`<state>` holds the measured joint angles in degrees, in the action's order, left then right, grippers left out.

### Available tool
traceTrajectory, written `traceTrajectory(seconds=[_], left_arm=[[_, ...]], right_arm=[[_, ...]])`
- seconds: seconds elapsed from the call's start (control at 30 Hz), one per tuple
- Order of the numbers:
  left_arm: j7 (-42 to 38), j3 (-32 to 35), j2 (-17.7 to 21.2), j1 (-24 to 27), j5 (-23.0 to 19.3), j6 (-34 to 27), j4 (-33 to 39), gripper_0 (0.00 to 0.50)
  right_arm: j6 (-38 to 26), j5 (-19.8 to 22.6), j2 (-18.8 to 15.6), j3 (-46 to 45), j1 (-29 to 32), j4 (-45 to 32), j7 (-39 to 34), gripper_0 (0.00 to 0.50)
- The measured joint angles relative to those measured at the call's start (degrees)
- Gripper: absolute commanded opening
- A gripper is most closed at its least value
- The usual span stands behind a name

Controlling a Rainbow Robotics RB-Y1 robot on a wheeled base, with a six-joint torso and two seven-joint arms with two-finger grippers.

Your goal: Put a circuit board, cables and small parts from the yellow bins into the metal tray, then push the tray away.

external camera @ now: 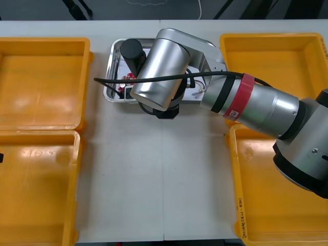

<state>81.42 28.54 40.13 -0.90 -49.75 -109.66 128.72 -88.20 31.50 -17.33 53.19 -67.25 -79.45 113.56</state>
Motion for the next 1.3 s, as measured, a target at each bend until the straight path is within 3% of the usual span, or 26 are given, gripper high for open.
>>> traceTrajectory(seconds=[0.7,1.3], left_arm=[[0.0,0.0,0.0,0.0,0.0,0.0,0.0,0.500],[0.0,0.0,0.0,0.0,0.0,0.0,0.0,0.500]], right_arm=[[9.5,-0.5,0.0,-0.2,-2.9,7.6,2.6,0.000],[15.2,-5.4,0.0,-0.2,-3.1,8.9,3.7,0.000]])
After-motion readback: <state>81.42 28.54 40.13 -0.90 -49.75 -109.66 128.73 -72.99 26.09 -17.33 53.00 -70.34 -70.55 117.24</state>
